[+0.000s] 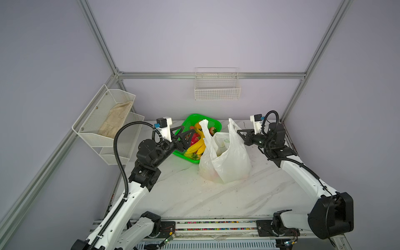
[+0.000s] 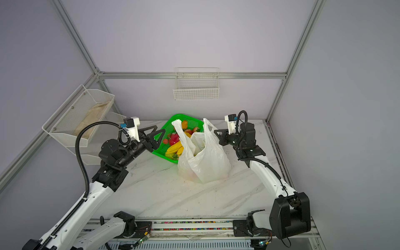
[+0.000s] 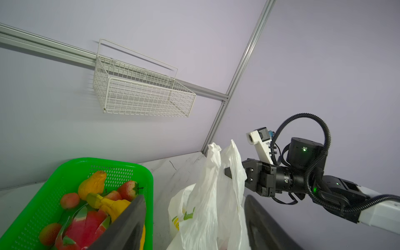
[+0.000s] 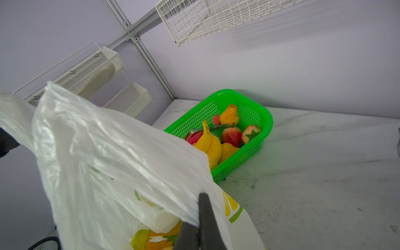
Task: Place the fake fruits into the plastic bag and tie a complex knot
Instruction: 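Move the left gripper with its handle over the bag toward the right gripper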
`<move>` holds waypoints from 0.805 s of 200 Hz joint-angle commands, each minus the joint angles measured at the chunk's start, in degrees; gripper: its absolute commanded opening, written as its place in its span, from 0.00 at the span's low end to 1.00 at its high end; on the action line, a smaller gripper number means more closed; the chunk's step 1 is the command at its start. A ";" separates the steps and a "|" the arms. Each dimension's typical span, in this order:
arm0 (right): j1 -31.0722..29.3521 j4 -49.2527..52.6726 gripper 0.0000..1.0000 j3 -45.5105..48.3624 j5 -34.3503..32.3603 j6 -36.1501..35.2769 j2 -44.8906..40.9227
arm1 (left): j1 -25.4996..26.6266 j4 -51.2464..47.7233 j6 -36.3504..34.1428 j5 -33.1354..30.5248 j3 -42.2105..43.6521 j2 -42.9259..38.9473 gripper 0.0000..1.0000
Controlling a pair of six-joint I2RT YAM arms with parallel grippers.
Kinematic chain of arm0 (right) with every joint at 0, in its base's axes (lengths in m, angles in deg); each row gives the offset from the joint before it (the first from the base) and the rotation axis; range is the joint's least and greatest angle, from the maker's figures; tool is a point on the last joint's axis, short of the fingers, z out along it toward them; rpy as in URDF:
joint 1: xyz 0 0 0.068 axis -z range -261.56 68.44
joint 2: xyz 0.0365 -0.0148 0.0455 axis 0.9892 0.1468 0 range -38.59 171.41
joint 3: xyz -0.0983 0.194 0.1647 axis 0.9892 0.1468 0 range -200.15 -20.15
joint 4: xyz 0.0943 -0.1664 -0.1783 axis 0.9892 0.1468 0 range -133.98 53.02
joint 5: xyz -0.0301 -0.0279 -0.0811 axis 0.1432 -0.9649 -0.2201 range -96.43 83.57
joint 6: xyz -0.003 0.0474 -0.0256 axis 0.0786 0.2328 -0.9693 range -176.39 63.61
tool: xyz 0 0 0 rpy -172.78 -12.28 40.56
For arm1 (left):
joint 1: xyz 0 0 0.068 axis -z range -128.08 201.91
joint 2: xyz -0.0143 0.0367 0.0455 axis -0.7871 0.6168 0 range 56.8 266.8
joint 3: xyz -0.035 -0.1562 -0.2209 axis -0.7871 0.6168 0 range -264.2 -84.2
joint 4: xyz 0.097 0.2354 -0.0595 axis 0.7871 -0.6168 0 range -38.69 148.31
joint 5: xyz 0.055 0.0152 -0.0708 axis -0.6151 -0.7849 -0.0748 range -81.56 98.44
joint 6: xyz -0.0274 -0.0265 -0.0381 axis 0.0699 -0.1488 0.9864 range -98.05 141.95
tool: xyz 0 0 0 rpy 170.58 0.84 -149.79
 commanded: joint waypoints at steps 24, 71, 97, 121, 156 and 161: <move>0.14 -0.10 0.00 -0.09 -0.11 -0.24 0.39 | 8.16 -10.57 -9.34 5.40 0.78 -2.71 0.66; 0.20 1.30 0.00 -0.81 1.71 -2.17 -0.82 | 20.55 -13.21 -18.92 6.14 -13.48 10.39 0.62; 0.18 2.31 0.00 -0.28 3.08 -3.67 -2.18 | 20.60 -11.18 -17.71 8.75 -20.36 18.58 0.61; 0.14 2.37 0.00 0.64 4.48 -4.24 -4.29 | 20.42 -11.85 -15.84 9.71 -27.13 24.76 0.61; 0.15 2.42 0.00 2.30 6.04 -5.32 -6.56 | 18.15 -9.32 -9.46 10.30 -32.23 31.21 0.64; 0.20 2.22 0.00 2.60 6.18 -5.35 -6.79 | 17.87 -8.50 -8.83 10.75 -32.53 31.67 0.65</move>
